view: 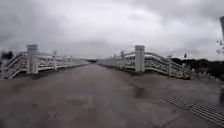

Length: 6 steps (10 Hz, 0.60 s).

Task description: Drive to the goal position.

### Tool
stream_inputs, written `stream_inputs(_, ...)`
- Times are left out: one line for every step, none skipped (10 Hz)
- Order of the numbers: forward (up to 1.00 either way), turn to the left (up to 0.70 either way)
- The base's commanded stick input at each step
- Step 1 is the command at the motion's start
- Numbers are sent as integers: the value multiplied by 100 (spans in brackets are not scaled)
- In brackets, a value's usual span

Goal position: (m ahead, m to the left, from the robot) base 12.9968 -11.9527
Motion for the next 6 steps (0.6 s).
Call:
stream_inputs(69, -14)
stream_inputs(69, -14)
stream_inputs(69, -14)
stream_inputs(70, -14)
stream_inputs(70, -14)
stream_inputs(70, -14)
